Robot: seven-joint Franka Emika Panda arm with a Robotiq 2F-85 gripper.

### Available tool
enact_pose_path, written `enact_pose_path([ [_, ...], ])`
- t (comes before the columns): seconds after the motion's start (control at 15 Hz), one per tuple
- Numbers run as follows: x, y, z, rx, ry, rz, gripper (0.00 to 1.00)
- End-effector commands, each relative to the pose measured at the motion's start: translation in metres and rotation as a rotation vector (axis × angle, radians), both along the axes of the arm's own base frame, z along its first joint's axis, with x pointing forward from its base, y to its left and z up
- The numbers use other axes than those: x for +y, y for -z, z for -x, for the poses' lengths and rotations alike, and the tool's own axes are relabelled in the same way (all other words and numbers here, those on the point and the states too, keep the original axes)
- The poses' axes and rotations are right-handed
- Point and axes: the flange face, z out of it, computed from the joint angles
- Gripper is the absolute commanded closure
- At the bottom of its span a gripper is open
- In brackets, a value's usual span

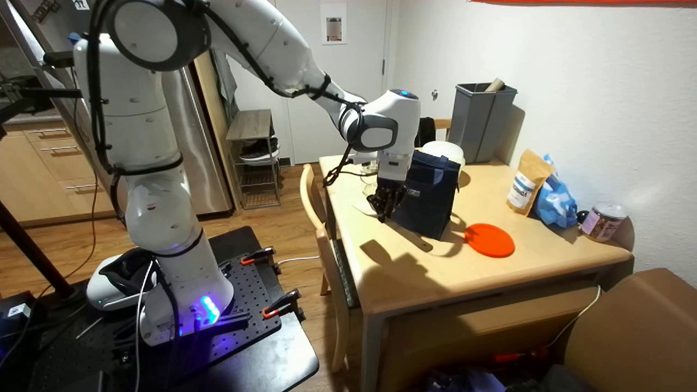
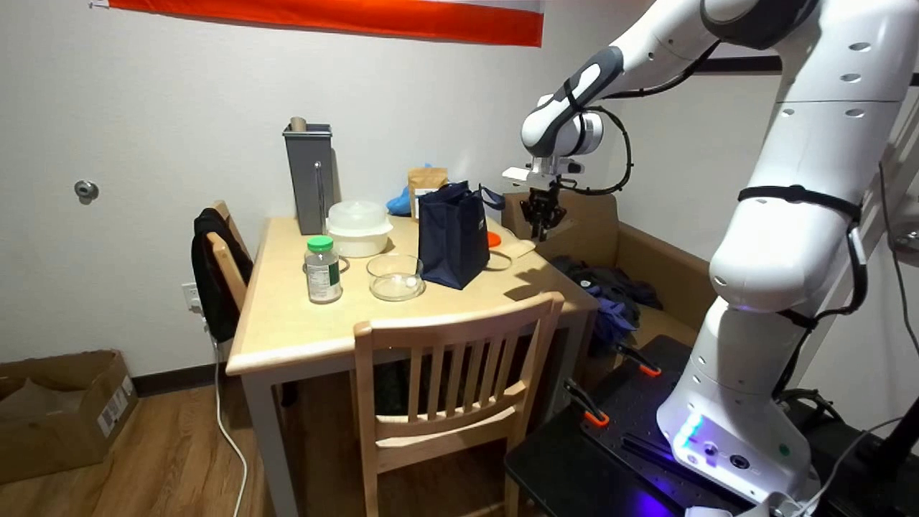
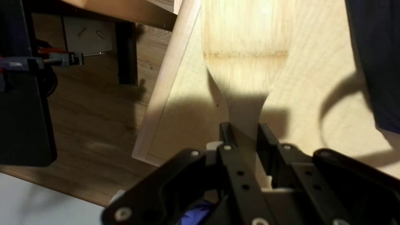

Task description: Put the wooden spatula in the black bag

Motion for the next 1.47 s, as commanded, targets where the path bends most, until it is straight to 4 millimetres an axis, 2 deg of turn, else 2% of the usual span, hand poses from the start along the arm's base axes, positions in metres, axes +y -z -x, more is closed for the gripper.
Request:
enact_pose_path([
  [0.0,0.014,-0.048,0.008,-0.037,-0.022,0.024,0.94],
  [0.2,0.025,-0.074,0.004,-0.096,-0.051,-0.003,0.94],
  [0.4,0.04,-0.092,0.004,-0.167,-0.076,-0.024,0.94],
  [0.47,0.034,-0.078,-0.001,-0.126,-0.062,-0.008,0.77],
  [0.67,0.04,-0.088,0.0,-0.146,-0.07,-0.011,0.77],
  [0.73,0.04,-0.088,0.0,-0.146,-0.07,-0.011,0.94],
  [1.0,0.044,-0.098,-0.006,-0.183,-0.05,0.013,0.94],
  [1.4,0.065,-0.133,-0.021,-0.255,-0.112,0.114,0.94],
])
